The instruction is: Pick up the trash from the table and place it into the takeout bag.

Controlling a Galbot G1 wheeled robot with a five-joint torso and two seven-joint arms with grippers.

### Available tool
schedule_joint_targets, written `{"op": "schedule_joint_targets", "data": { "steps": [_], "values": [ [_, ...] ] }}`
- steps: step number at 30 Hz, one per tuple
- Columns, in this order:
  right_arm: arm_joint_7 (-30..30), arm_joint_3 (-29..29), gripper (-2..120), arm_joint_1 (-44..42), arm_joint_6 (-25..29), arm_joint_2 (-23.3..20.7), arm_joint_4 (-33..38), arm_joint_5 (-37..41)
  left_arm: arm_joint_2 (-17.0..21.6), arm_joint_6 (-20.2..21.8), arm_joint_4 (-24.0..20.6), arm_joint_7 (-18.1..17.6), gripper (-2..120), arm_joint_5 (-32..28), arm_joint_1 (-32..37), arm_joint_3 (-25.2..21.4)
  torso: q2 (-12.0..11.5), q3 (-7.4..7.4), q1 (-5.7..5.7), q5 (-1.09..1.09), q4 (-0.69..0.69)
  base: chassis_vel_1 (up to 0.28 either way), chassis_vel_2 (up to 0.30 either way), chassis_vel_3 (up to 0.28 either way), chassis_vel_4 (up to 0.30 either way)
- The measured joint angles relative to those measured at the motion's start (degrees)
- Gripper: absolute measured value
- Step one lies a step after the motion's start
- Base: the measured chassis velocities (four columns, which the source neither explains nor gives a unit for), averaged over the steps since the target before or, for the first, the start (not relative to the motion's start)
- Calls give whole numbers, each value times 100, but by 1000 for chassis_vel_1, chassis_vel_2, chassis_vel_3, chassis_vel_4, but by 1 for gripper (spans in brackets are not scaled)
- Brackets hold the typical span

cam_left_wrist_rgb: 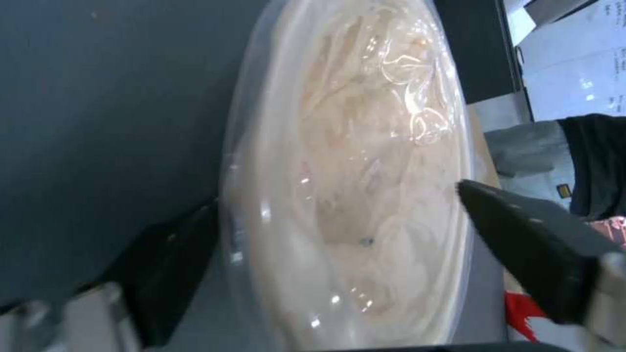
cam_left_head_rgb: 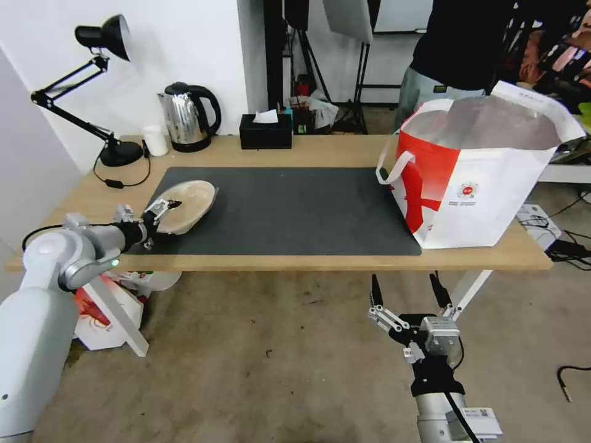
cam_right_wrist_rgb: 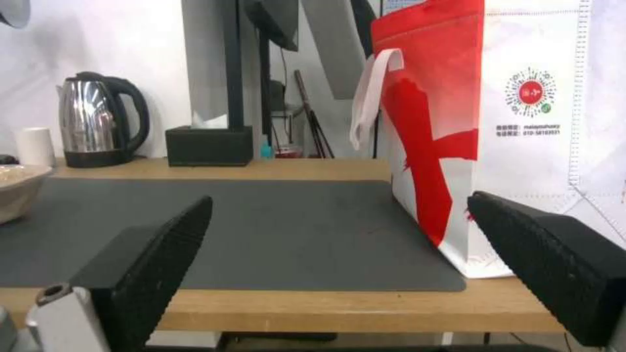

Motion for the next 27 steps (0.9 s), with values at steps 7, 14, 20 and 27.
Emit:
{"op": "schedule_joint_targets", "data": {
  "steps": [7, 14, 20, 27],
  "values": [
    [0, 0, 100, 0, 0, 0, 0, 0, 0, -2, -2, -1, 65, 20, 1, 17, 0, 1, 0, -1, -1, 0, 0, 0, 0],
    [0, 0, 100, 0, 0, 0, 0, 0, -12, -28, -25, -2, 40, 69, -1, 17, 0, 1, 0, 1, 0, 0, 0, 0, 0],
    [0, 0, 100, 0, 0, 0, 0, 0, 16, -38, -37, 20, 16, 88, 49, -30, -1, 0, 0, 1, 1, 0, 0, 0, 0],
    [0, 0, 100, 0, 0, 0, 0, 0, 57, -109, -64, 51, 1, 134, 95, -70, -2, 0, 0, 1, 0, 0, 0, 0, 0]
  ]
}}
